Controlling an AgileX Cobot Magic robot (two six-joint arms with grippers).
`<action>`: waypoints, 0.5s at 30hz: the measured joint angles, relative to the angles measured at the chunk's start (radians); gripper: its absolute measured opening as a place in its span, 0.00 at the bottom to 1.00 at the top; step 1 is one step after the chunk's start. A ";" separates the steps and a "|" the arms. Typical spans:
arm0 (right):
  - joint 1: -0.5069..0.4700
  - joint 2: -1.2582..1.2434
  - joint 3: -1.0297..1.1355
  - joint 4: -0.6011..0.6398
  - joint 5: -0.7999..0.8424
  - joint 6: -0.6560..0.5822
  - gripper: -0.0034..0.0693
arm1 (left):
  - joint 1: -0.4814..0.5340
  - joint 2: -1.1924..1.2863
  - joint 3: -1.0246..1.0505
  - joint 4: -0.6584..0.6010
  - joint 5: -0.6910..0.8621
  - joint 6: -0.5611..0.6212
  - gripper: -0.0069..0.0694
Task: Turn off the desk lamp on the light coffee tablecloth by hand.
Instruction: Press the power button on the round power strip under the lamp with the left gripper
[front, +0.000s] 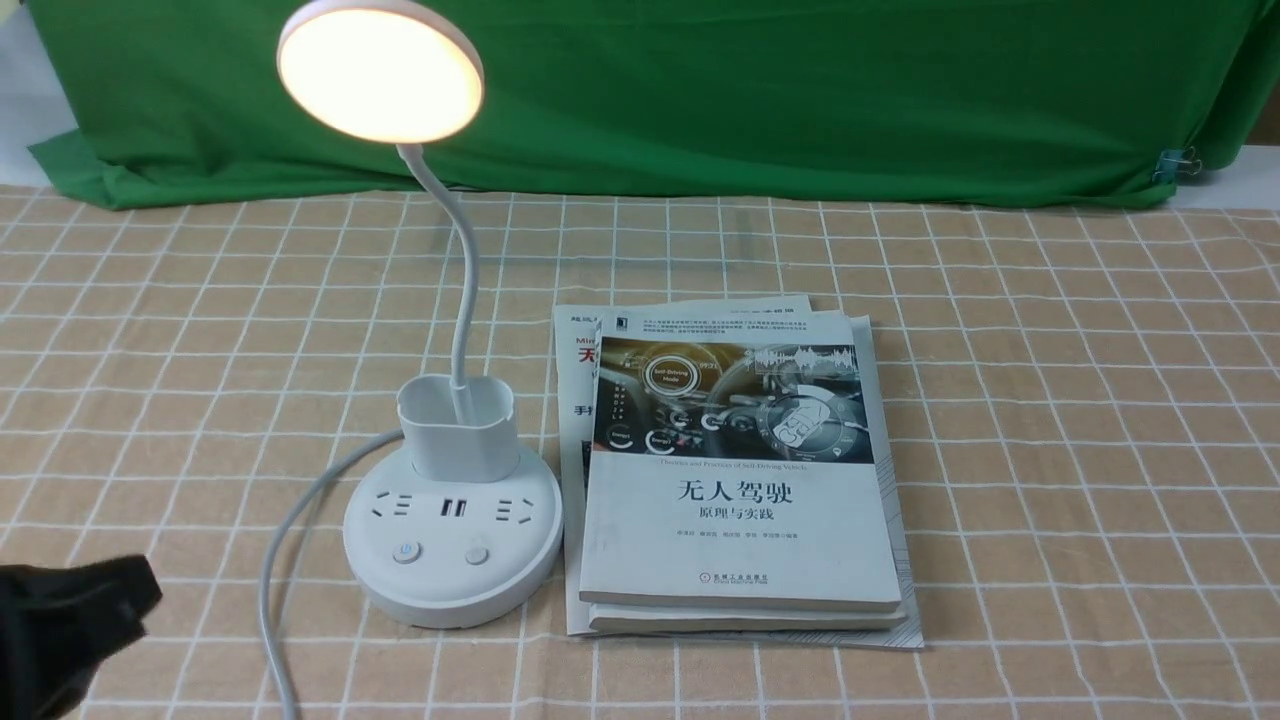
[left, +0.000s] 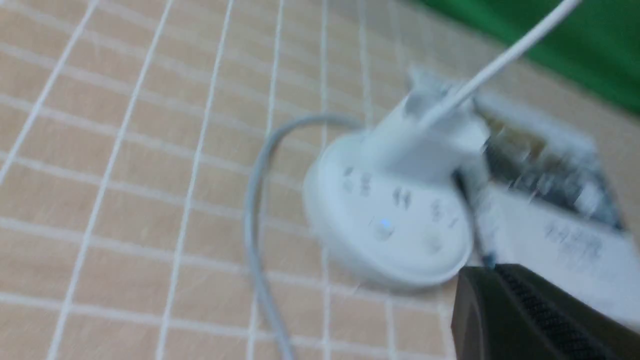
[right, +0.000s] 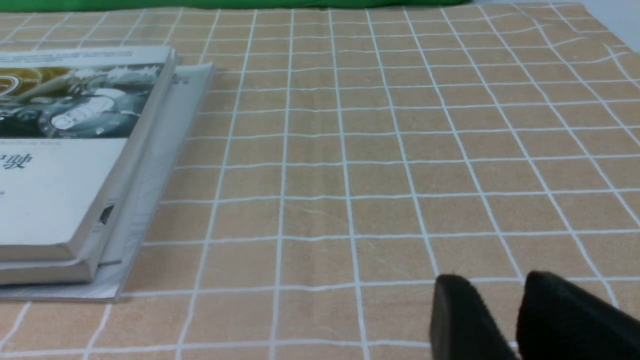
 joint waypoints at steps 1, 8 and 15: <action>0.000 0.000 0.000 0.000 0.000 0.000 0.38 | 0.000 0.059 -0.027 0.024 0.033 0.003 0.09; 0.000 0.000 0.000 0.000 0.000 0.000 0.38 | -0.040 0.468 -0.218 0.142 0.202 0.025 0.09; 0.000 0.000 0.000 0.000 0.000 0.000 0.38 | -0.297 0.755 -0.427 0.199 0.251 -0.004 0.08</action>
